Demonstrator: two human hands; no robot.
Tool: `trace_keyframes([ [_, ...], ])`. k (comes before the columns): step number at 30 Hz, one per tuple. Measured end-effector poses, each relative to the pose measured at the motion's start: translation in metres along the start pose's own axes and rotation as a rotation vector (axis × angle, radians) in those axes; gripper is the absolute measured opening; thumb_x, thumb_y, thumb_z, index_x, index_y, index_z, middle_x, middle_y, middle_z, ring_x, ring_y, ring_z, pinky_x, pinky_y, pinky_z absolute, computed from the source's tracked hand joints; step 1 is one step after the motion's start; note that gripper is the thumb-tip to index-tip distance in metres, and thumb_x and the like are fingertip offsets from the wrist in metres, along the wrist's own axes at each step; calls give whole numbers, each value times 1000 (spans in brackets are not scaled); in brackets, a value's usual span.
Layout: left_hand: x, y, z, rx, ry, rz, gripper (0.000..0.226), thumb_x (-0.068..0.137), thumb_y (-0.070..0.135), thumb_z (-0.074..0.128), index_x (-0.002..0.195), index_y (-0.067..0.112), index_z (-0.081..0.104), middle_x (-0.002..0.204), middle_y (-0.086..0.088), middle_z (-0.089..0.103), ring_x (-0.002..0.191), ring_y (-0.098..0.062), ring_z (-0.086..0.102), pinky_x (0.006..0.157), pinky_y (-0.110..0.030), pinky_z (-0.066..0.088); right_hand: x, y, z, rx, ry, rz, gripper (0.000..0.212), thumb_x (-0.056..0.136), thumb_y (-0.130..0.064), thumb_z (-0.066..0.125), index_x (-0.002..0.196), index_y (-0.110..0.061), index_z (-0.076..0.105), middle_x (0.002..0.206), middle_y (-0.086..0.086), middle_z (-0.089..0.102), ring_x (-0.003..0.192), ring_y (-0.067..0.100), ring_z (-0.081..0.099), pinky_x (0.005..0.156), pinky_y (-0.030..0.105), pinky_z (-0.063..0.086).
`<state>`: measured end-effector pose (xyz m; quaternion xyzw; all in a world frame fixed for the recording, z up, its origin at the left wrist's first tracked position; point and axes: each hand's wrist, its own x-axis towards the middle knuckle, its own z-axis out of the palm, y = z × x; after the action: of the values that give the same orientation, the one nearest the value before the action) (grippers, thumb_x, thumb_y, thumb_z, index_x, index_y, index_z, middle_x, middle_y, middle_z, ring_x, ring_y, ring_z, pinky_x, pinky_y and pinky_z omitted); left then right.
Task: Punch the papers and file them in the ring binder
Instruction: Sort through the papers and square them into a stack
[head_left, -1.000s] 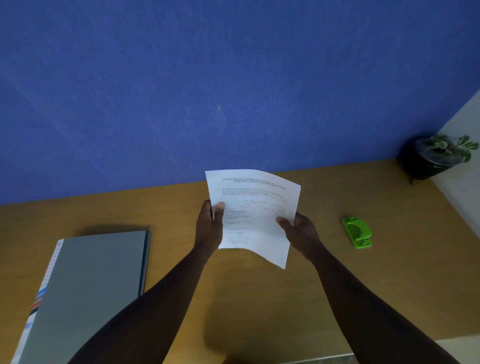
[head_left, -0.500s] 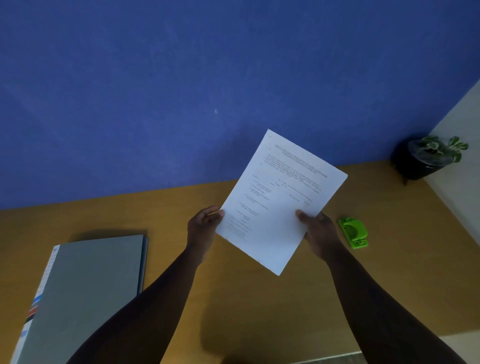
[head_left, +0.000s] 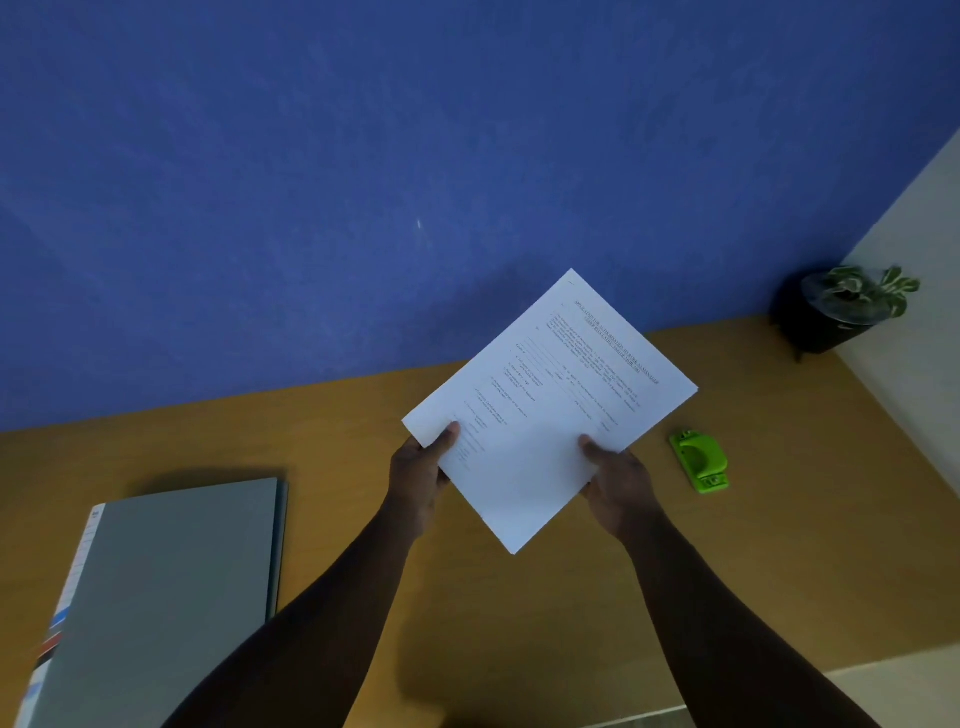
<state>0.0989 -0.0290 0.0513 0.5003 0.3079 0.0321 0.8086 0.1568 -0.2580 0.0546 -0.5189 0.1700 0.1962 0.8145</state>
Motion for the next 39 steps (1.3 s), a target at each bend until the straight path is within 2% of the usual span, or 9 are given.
trace_keyframes([
  [4,1,-6,2,68,-8,16,37,87,22,74,122,19,63,118,-2,71,108,-24,67,86,-45,58,-2,7,5,16,-45,25,45,91,-5,65,132,-18,52,127,10,63,116,33,61,93,54,52],
  [11,8,-1,-13,194,7,38,33,88,22,73,119,19,64,116,0,72,108,-25,68,94,-51,54,-1,10,-3,-37,-32,62,50,86,-3,69,130,-21,53,127,10,61,117,32,58,91,48,55],
  [18,14,13,-44,299,12,15,28,89,19,73,116,16,67,115,-3,73,106,-27,68,96,-52,53,4,-1,-20,-69,87,84,42,84,-4,72,123,-9,57,120,10,66,111,29,62,79,40,57],
  [22,15,21,-62,341,17,-19,29,89,17,73,117,12,68,115,-5,73,105,-28,69,94,-49,54,5,-4,-30,-262,57,64,32,88,-10,67,119,-15,64,113,7,70,104,27,66,74,37,57],
  [26,13,26,-71,386,-10,-15,24,88,15,73,112,12,68,110,-5,74,99,-28,71,80,-40,58,5,1,-35,-465,44,54,24,87,-13,68,109,-21,70,106,4,74,97,27,70,79,41,59],
  [28,13,27,-74,405,-38,-16,26,89,16,72,114,11,68,110,-5,75,99,-28,72,80,-41,58,4,3,-34,-555,28,55,23,88,-15,69,110,-20,70,103,2,75,93,25,71,80,42,60],
  [30,12,28,-75,424,-76,-18,28,89,17,72,116,11,68,110,-5,75,100,-29,72,83,-42,58,2,3,-32,-625,-7,46,23,89,-16,68,112,-18,69,103,0,75,90,22,72,73,36,59],
  [36,9,28,-74,474,-115,-4,25,89,18,72,113,12,68,107,-2,76,97,-24,73,78,-36,58,-2,2,-28,-786,-46,16,21,92,-20,66,113,-19,66,105,-4,73,88,18,72,72,31,58],
  [39,6,29,-71,486,-119,44,25,90,19,71,114,13,69,107,0,76,96,-20,73,76,-30,58,-1,2,-29,-816,-22,-5,22,91,-18,67,113,-18,67,106,-4,72,89,18,71,78,36,60],
])
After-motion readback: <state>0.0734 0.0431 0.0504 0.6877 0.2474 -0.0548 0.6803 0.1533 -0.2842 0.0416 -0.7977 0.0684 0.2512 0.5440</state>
